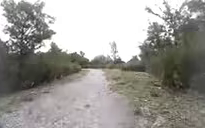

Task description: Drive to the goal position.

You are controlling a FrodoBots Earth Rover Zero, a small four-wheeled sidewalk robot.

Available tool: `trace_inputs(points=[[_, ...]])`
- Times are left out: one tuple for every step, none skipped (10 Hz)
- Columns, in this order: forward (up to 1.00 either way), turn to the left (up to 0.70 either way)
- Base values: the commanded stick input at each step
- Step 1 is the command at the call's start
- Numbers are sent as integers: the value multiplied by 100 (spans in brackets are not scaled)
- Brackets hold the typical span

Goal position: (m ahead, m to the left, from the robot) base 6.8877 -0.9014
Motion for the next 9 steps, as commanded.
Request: trace_inputs(points=[[70, 0], [70, 0], [70, 0], [70, 0], [70, 0], [70, 0], [70, 0], [70, 0], [70, 0]])
